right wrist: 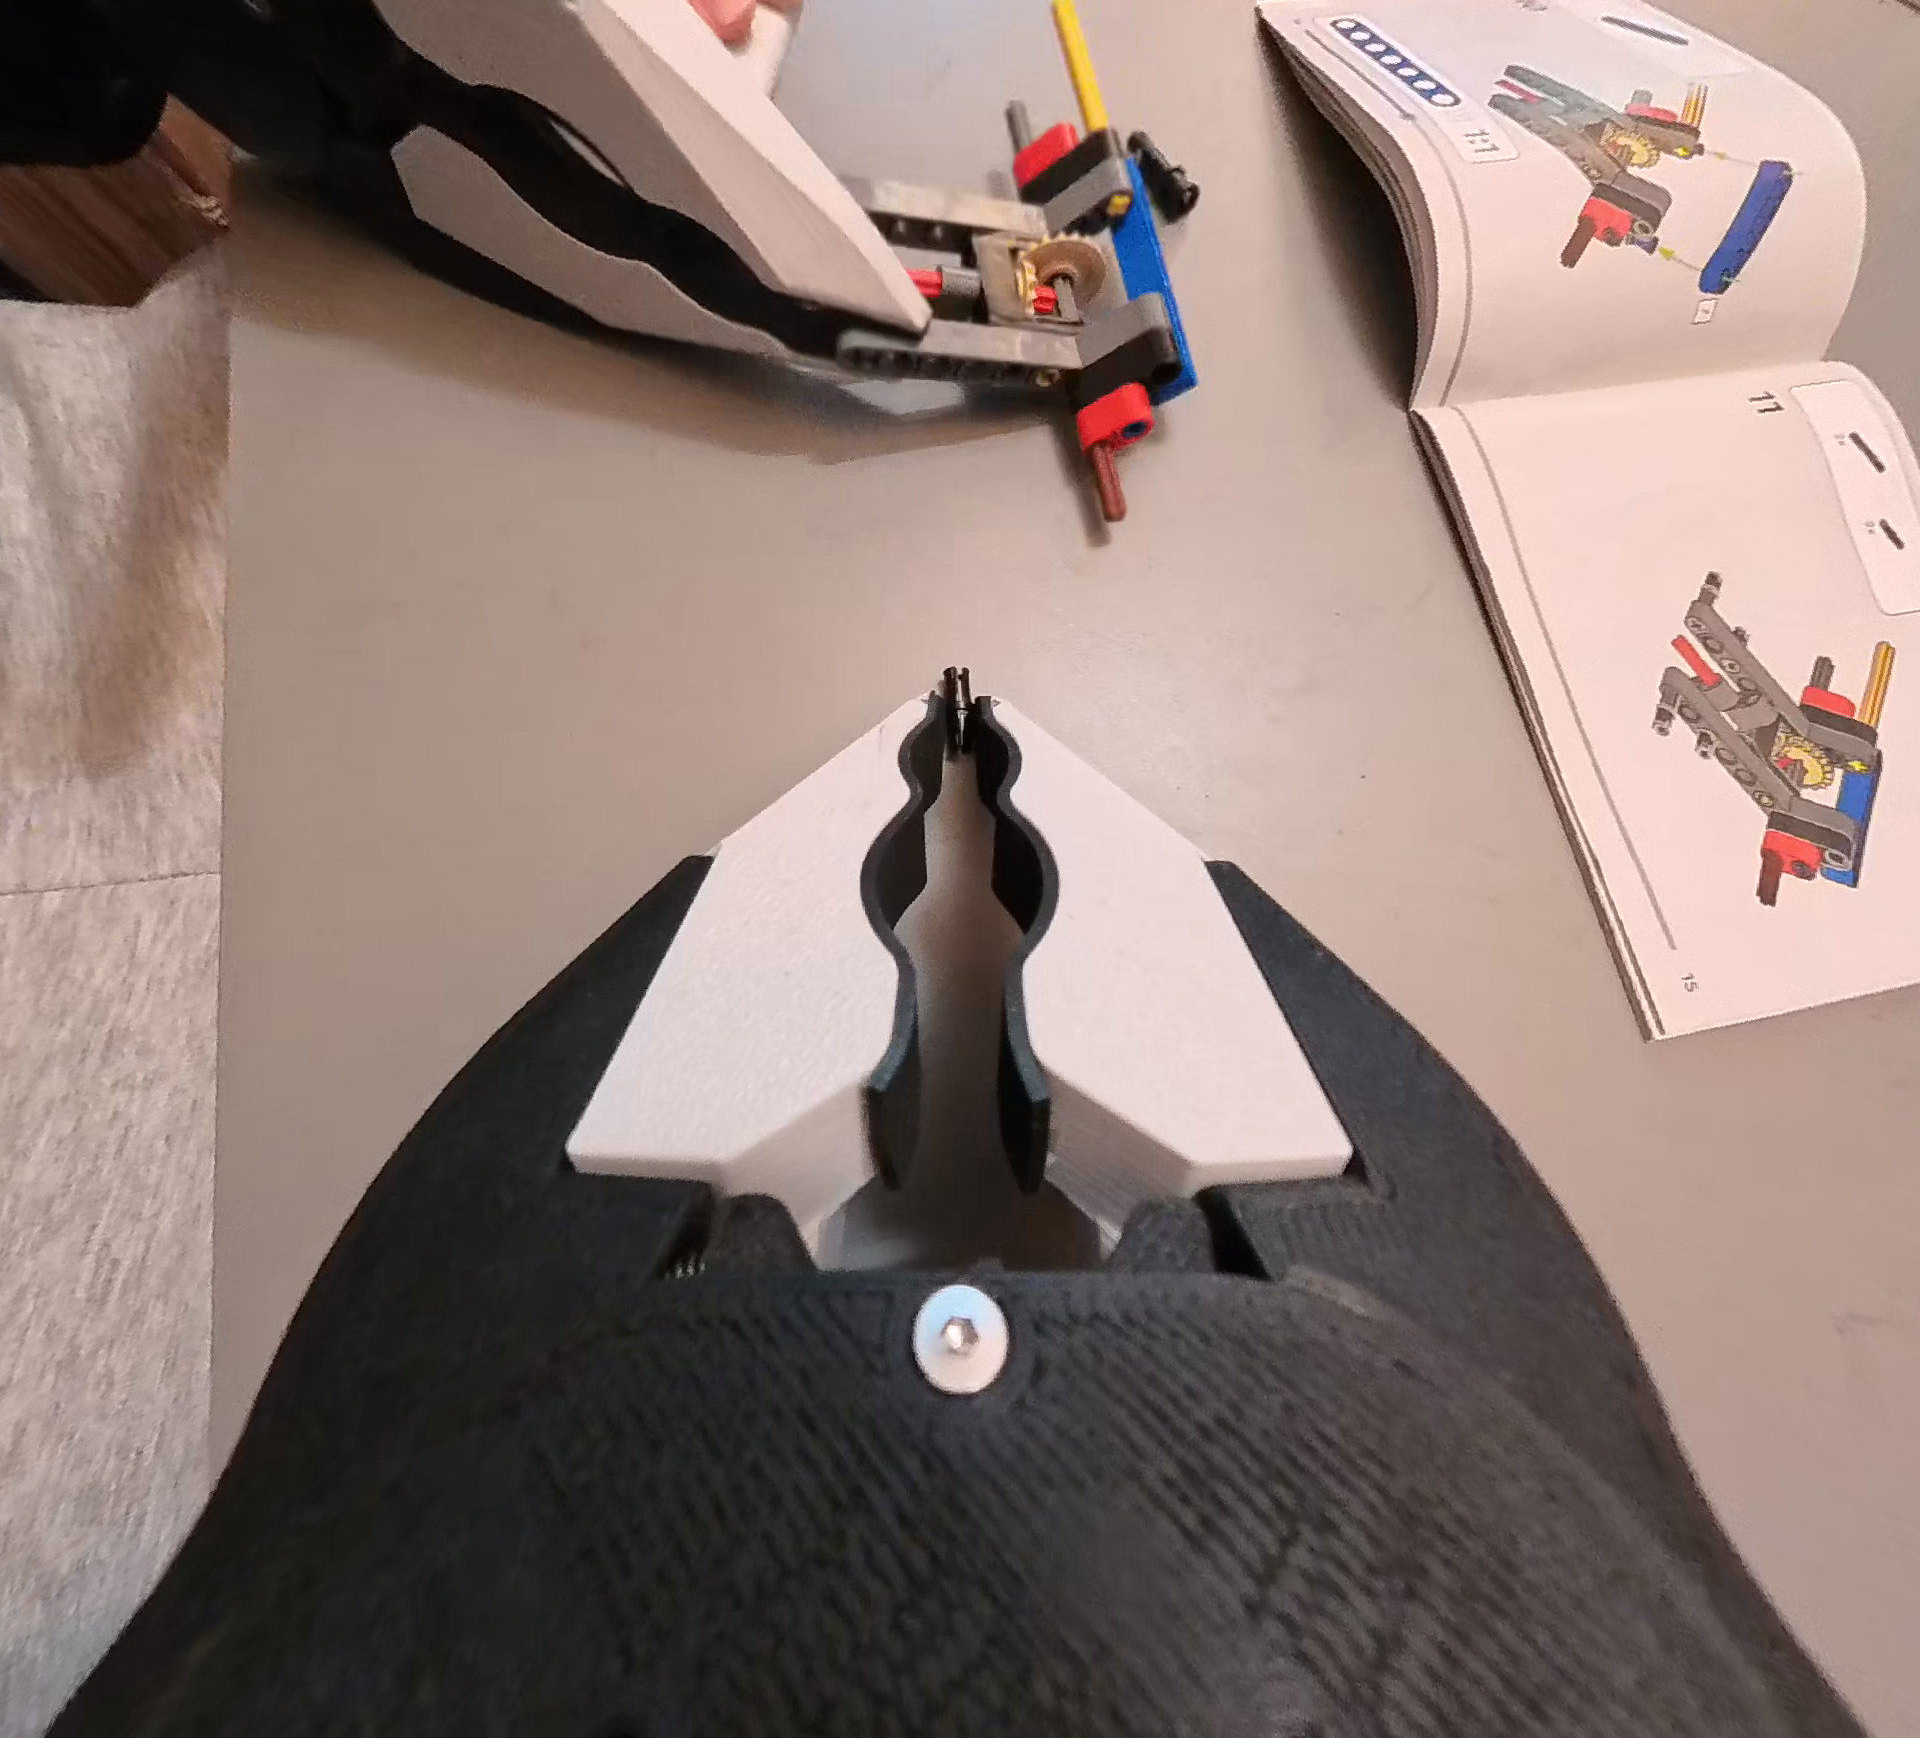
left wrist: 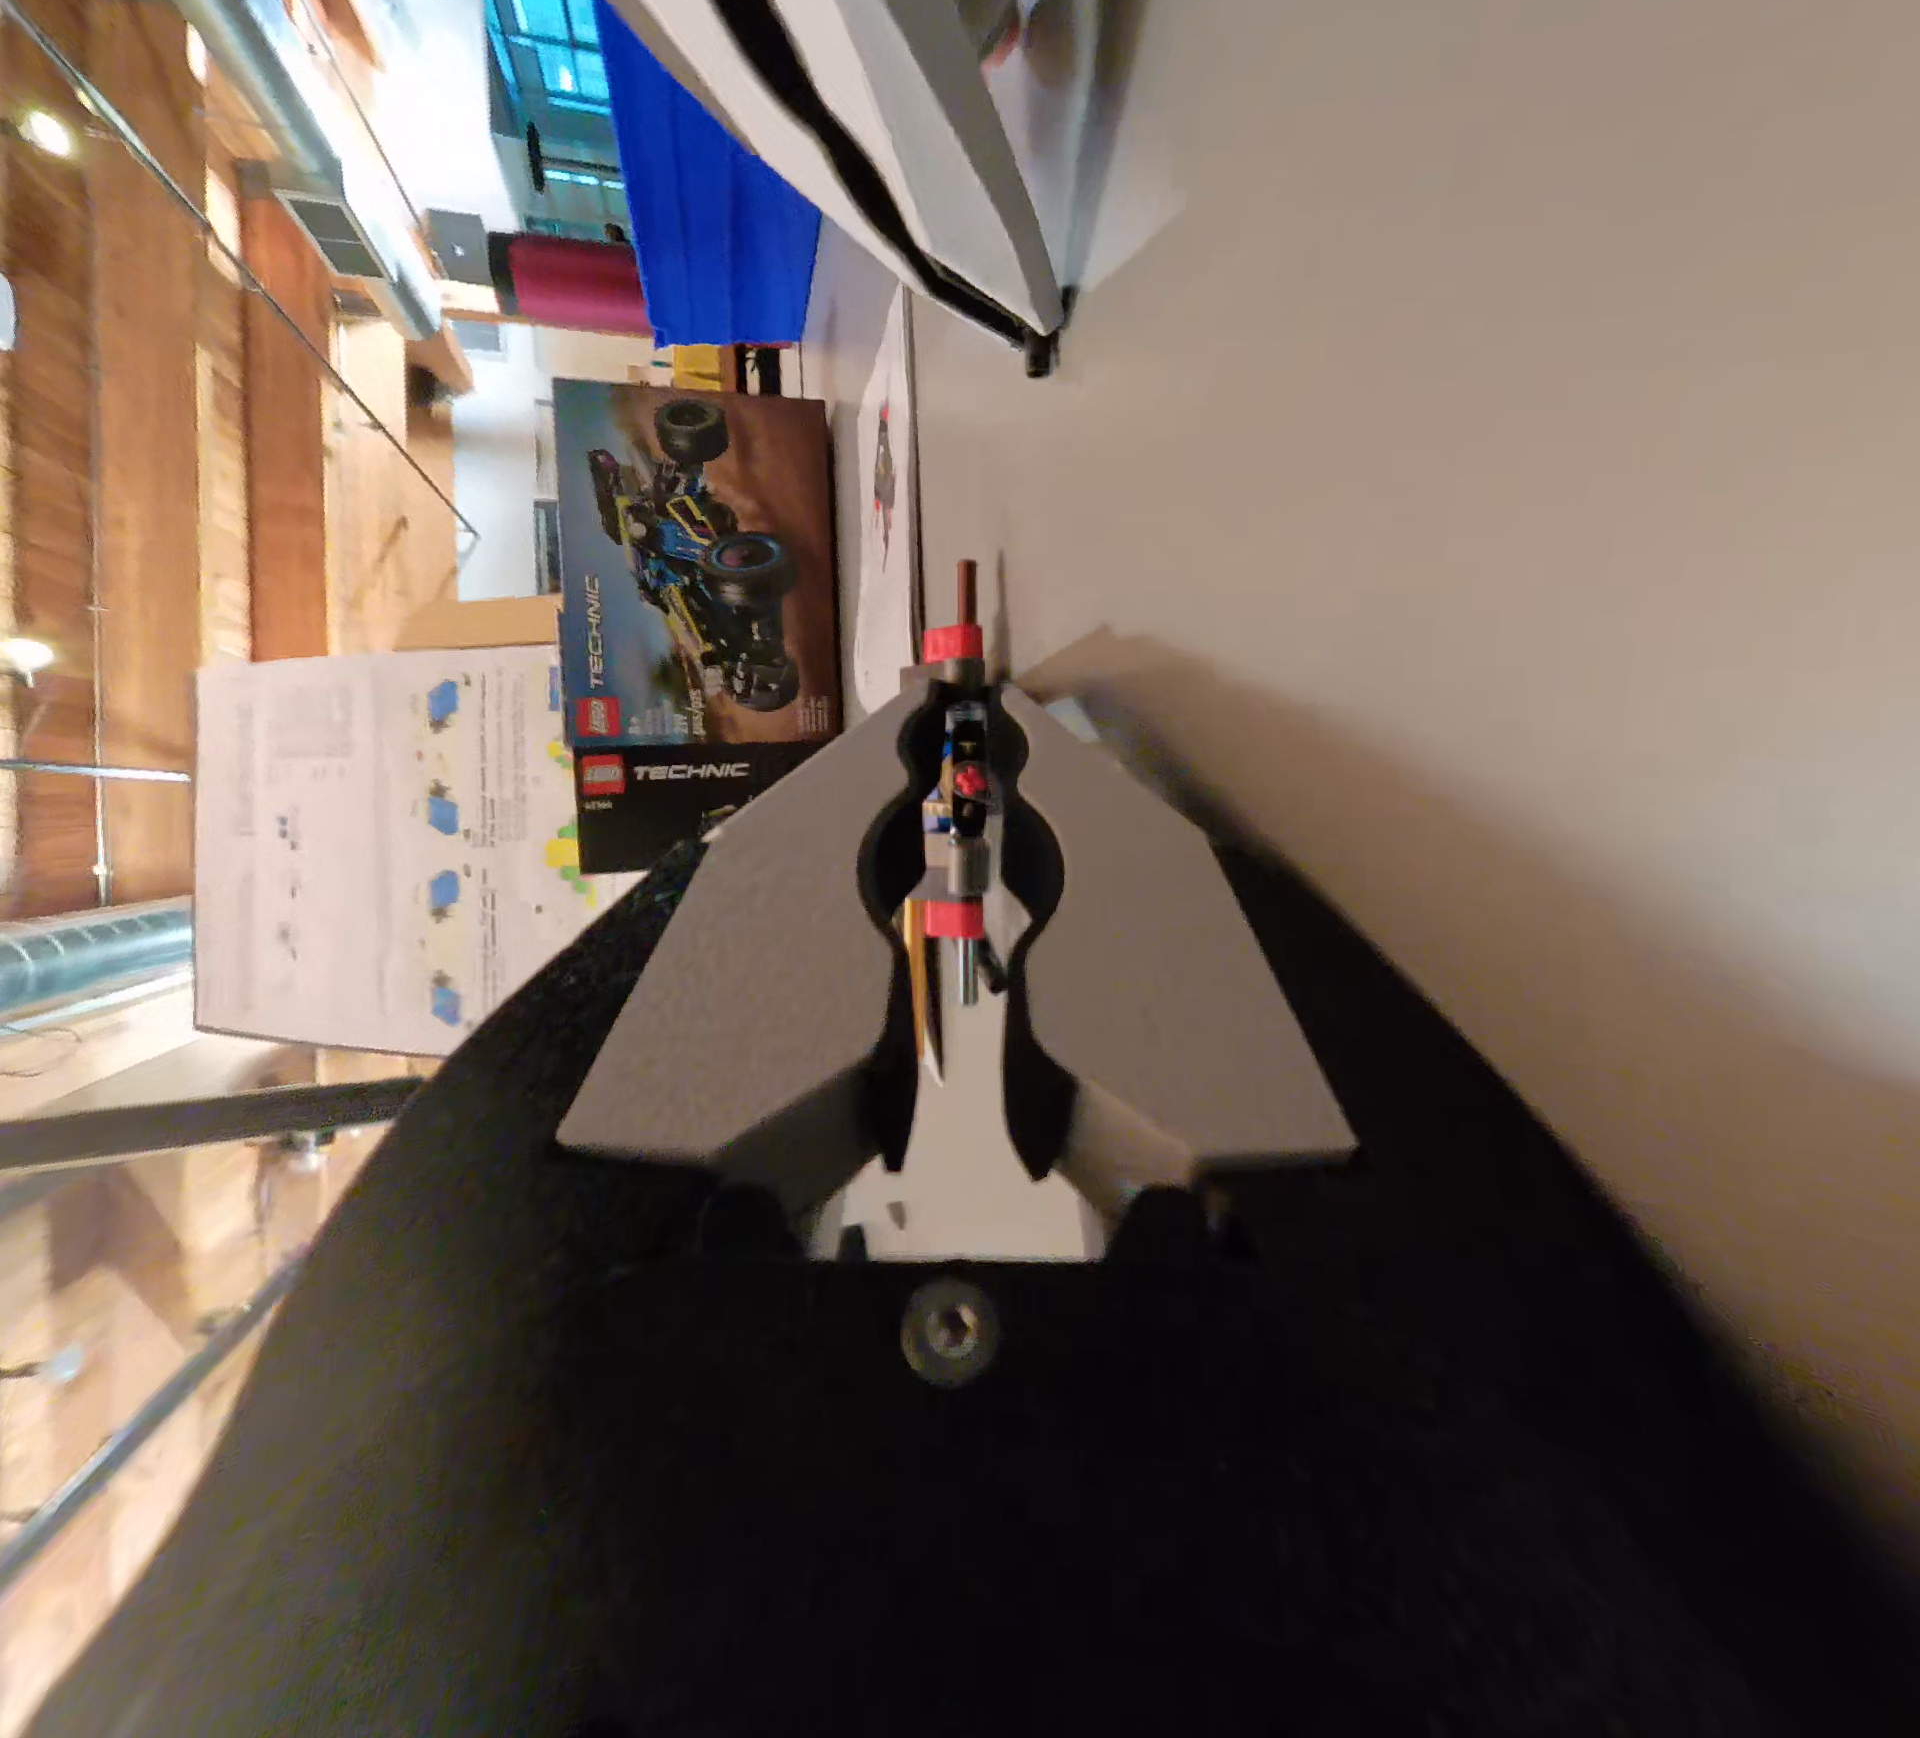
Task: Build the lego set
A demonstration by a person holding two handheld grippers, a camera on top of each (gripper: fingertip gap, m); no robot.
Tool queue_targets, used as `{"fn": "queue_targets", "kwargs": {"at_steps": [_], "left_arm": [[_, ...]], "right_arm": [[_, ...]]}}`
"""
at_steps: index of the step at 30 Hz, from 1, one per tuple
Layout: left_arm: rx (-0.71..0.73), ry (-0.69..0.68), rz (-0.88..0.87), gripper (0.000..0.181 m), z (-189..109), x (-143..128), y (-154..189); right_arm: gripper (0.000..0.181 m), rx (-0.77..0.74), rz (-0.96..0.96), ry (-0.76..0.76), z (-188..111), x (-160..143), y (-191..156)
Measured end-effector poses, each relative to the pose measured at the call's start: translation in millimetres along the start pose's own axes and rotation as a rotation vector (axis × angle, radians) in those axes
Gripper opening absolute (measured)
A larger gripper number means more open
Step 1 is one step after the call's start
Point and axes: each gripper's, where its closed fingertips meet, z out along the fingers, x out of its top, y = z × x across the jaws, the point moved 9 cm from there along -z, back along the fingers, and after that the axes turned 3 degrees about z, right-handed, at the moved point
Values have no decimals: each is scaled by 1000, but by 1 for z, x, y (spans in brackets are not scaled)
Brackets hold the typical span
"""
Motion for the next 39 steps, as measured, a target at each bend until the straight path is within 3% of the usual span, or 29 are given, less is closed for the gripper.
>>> {"fn": "queue_targets", "kwargs": {"at_steps": [8,17,24,28,39], "left_arm": [[-40,120,-88,5,-2,6,-9],[-6,189,92,5,11,20,-2],[-13,236,-27,5,17,21,-4],[-19,237,-62,5,18,19,-6],[-32,232,-40,5,19,20,-5]], "right_arm": [[3,-9,-22,1,0,0,-2],[3,0,-34,-2,0,1,-2],[3,-25,-30,34,-3,2,0],[3,-23,-38,106,-5,9,-6],[3,-77,-97,89,2,12,-10]]}}
